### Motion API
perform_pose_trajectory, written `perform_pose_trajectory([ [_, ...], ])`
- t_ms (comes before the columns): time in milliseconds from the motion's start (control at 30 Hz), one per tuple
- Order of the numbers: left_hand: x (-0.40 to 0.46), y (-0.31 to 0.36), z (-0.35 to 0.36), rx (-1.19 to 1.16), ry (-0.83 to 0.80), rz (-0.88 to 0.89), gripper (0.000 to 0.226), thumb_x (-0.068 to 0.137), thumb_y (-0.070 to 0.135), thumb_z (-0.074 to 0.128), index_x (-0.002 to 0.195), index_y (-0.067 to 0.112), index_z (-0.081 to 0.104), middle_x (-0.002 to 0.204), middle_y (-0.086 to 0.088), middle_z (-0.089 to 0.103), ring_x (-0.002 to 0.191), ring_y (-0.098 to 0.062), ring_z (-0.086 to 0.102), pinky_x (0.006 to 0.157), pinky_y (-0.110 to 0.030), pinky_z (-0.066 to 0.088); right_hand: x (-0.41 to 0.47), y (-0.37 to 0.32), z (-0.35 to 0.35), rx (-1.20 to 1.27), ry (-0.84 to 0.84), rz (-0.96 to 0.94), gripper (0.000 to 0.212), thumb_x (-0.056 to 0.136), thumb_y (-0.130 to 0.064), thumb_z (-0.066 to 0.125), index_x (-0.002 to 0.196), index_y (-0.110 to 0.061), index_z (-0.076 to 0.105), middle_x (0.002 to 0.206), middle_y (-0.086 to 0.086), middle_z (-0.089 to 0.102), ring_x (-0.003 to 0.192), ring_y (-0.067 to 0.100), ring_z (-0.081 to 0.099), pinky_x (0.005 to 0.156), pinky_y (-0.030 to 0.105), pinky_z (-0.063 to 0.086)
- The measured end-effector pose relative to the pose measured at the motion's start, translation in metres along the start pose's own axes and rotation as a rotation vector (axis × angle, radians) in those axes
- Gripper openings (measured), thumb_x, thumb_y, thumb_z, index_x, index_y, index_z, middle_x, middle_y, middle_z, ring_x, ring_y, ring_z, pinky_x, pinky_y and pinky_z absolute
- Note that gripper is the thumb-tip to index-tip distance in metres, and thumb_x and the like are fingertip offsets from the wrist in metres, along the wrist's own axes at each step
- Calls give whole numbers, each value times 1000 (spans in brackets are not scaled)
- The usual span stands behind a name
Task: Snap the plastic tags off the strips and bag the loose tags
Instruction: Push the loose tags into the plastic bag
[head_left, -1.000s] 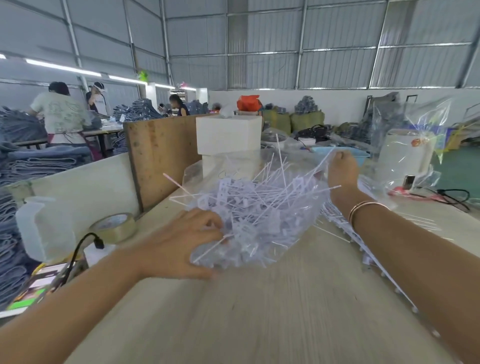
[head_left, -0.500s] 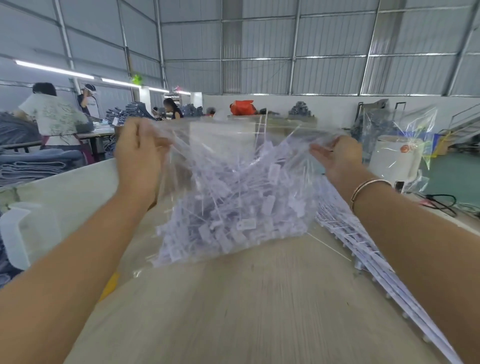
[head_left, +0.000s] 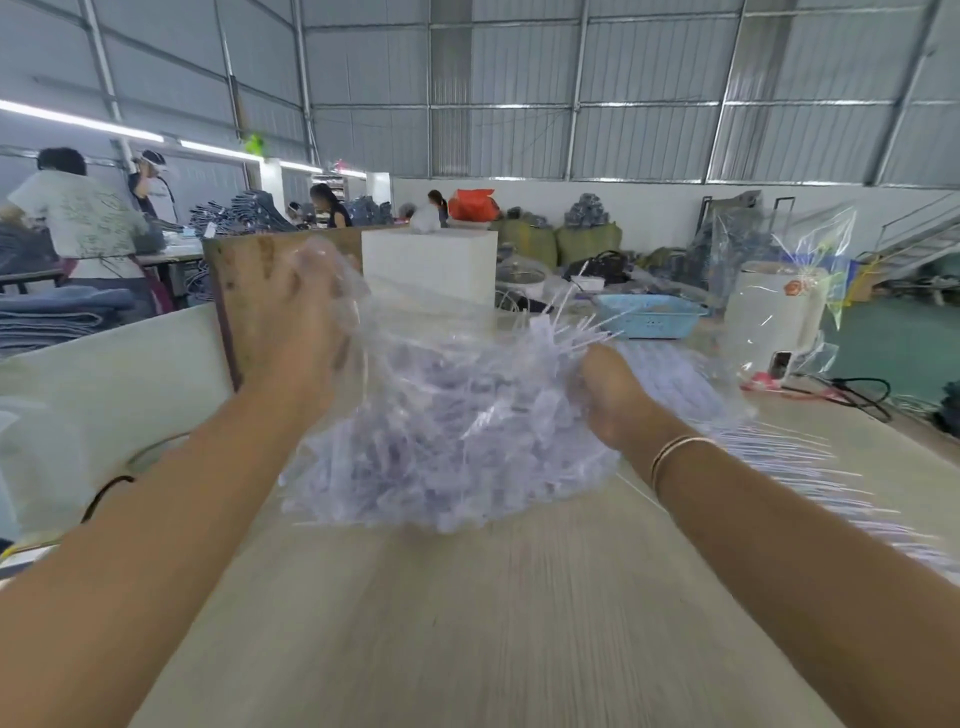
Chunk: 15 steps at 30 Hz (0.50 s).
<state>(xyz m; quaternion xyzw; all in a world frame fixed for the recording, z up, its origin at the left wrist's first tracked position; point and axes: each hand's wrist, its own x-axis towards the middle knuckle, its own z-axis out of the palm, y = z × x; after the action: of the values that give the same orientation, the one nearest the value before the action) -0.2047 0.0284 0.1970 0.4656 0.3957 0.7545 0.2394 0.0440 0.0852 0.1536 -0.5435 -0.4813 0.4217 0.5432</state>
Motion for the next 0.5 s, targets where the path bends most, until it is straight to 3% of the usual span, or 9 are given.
perform_pose_trajectory([
  [100,-22,-17,5,172,-128,129,51,87,46,54,101,-3,56,84,-6,52,79,-17,49,71,-34,41,-11,26,23,-142,-56,-85,40,87,14,32,68,-20,42,66,1,42,51,12,37,40,23,31],
  [200,-30,-38,-5,452,-202,258,47,89,48,57,68,6,49,65,0,40,63,-14,39,63,-30,33,-13,53,24,-181,-108,-92,34,88,12,33,76,-15,49,67,0,45,55,12,41,46,20,35],
  [300,-39,-50,-17,626,-193,293,37,88,29,61,64,5,47,64,-2,39,61,-19,38,60,-22,33,-18,65,13,-67,-157,-129,28,90,2,43,72,-16,54,66,1,52,60,15,46,55,22,40],
  [400,-58,-60,-18,750,-319,393,17,77,19,48,62,13,42,70,-4,41,62,-19,38,59,-15,33,-24,83,1,-104,-211,-173,23,97,-3,44,82,-16,55,83,1,53,71,13,50,65,19,43],
  [467,-63,-66,-21,889,-391,421,14,79,3,50,66,8,48,80,-9,48,68,-22,46,61,-27,40,-24,91,-13,-171,-261,-187,15,95,2,46,96,-4,60,93,7,55,79,13,54,75,15,46],
  [500,-66,-69,-23,966,-419,447,14,78,-5,52,69,5,51,83,-11,50,70,-25,48,61,-34,43,-22,91,-22,-208,-263,-196,16,92,8,47,96,6,62,95,16,60,81,18,57,82,20,49],
])
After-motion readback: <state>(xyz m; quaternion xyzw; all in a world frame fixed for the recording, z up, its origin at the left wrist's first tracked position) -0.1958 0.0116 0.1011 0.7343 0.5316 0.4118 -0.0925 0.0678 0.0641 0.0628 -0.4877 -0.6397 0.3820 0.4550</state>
